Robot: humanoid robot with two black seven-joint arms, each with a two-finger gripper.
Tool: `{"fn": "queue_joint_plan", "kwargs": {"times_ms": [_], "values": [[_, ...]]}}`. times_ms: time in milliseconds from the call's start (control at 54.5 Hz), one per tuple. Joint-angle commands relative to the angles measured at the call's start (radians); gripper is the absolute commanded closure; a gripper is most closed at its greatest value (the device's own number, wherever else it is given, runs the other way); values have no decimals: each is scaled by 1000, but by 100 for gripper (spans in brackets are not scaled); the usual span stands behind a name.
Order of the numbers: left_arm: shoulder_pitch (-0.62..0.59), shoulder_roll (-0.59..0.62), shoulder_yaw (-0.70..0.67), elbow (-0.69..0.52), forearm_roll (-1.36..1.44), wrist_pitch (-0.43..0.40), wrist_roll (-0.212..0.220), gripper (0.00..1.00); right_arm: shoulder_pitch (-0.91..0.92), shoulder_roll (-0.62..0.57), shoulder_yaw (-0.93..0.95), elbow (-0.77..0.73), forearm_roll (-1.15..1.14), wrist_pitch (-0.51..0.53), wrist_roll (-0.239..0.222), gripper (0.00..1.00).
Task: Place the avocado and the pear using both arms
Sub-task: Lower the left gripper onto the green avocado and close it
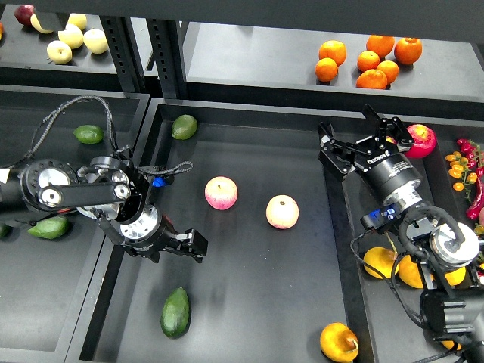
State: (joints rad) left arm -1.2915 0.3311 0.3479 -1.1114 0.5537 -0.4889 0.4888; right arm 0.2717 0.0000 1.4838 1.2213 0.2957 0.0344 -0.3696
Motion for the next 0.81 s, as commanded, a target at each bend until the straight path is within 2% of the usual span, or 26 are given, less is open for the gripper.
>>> {"fn": "queue_joint_plan", "kwargs": {"times_ms": [0, 257, 789], "values": [[0, -33, 20, 51, -2, 0, 0, 0, 1, 0, 0, -2, -1, 1, 0, 0], [23, -93, 25, 131, -2, 0, 0, 0, 6, 0, -2, -9, -3, 4, 0, 0], [77, -208, 129, 254, -3, 0, 0, 1, 12, 0, 4, -11, 0, 9, 0, 0]]}}
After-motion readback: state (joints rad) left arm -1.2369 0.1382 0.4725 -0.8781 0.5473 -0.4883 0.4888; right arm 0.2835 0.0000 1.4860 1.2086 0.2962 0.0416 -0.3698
